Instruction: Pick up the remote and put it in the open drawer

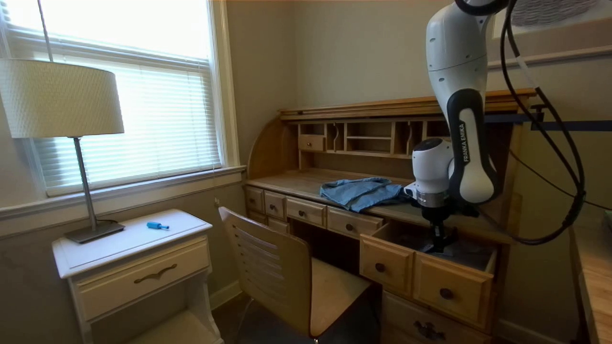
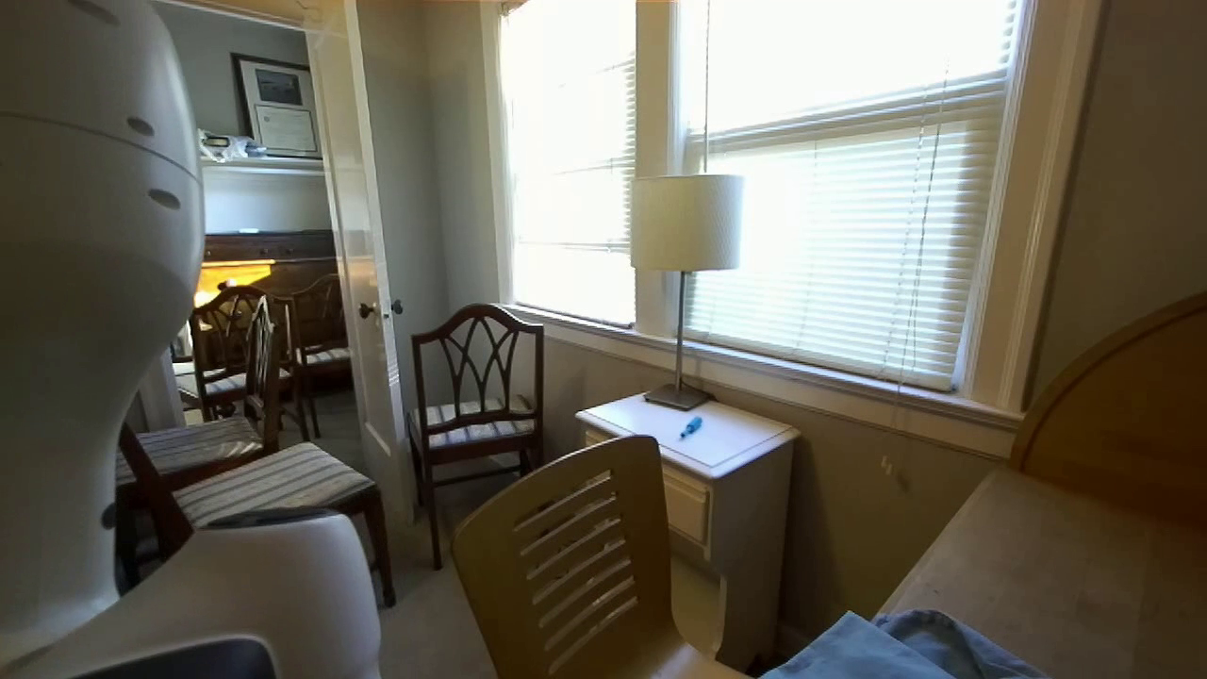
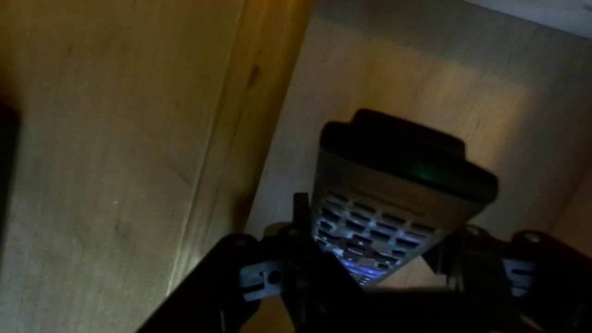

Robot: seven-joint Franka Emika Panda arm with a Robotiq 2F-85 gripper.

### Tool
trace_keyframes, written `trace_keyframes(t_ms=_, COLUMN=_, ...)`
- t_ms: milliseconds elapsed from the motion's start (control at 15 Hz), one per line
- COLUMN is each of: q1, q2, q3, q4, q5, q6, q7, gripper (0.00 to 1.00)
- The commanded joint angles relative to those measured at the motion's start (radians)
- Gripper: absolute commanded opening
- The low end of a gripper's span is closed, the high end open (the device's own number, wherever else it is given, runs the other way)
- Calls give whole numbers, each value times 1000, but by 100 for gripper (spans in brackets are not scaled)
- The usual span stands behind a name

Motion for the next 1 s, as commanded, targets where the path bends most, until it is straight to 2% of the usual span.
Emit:
trace_keyframes(t_ms=0, q1=59, q2=80, q3=-15, q4=19, q5=99, q6=78, q7=-23, gripper=29)
trace_keyframes(t_ms=467, q1=103, q2=165, q3=2, q4=41, q5=258, q6=156, q7=-24, gripper=29)
trace_keyframes(t_ms=933, q1=123, q2=225, q3=13, q4=88, q5=360, q6=174, q7=-17, gripper=29)
